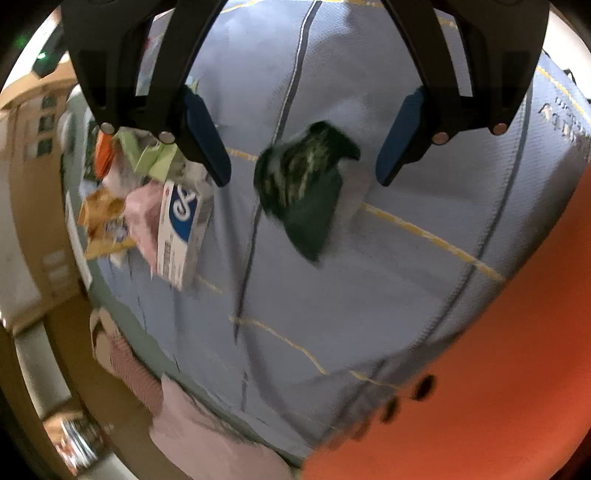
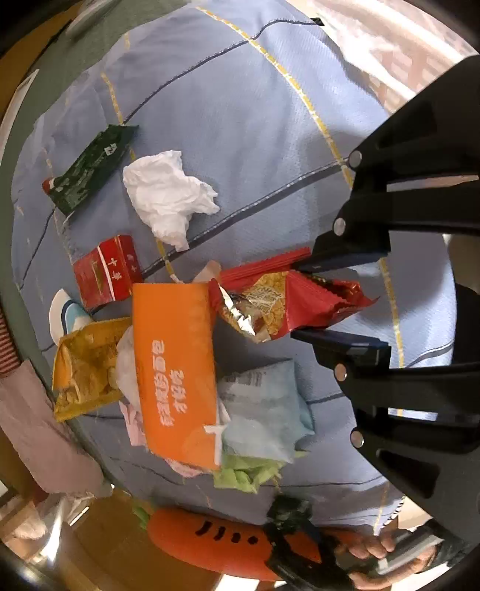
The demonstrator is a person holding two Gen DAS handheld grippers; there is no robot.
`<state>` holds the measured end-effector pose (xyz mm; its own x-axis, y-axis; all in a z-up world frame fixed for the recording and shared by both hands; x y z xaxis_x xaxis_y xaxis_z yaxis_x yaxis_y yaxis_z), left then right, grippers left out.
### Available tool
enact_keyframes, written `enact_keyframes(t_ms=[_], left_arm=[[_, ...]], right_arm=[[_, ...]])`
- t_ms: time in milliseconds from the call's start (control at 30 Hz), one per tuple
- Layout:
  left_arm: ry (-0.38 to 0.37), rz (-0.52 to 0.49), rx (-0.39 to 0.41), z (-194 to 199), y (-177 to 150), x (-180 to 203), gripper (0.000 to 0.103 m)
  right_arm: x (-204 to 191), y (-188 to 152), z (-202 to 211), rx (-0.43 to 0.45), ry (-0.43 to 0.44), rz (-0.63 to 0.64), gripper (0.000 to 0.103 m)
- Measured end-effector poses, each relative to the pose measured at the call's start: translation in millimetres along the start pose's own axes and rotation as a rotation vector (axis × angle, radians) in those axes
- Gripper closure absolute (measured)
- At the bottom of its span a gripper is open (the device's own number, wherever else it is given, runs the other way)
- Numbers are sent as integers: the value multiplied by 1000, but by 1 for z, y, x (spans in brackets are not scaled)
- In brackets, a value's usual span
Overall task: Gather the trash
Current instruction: 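Lift the green bag with the left tool while the right tool lifts the red wrapper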
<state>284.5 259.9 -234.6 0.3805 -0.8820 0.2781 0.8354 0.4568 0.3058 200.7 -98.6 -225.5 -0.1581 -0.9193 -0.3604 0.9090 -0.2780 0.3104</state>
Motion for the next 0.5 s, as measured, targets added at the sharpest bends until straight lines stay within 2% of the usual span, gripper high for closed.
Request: enact_keyframes(t_ms=[67, 100, 133, 200, 333, 500], left_arm=[[34, -47, -10, -8, -4, 8, 23], [68, -87, -14, -13, -8, 12, 29], [93, -113, -15, -16, -9, 14, 41], [148, -158, -17, -23, -13, 15, 53], [195, -186, 27, -21, -13, 16, 58], [180, -208, 90, -4, -15, 21, 59]], right_arm=[[-3, -3, 5, 1, 8, 9, 72], [-6, -5, 8, 4, 11, 13, 72], [-9, -7, 12, 7, 10, 20, 72], [-17, -7, 20, 26, 2, 51, 72], [-25, -4, 29, 57, -12, 100, 72], [-30, -4, 32, 69, -14, 123, 72]])
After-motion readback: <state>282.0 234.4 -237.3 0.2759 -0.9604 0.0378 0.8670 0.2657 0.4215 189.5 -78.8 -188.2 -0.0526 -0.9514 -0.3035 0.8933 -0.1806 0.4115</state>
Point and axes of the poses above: each gripper's, at about its wrist camera, not at the fingertips, and z roughly against the way its jaws point, x to its right, y to its top, the point moved 8 cm from there along -z, roughly the way its jaws point, and after that the axes turned 7 degrees about y, right-handed, at the moved point
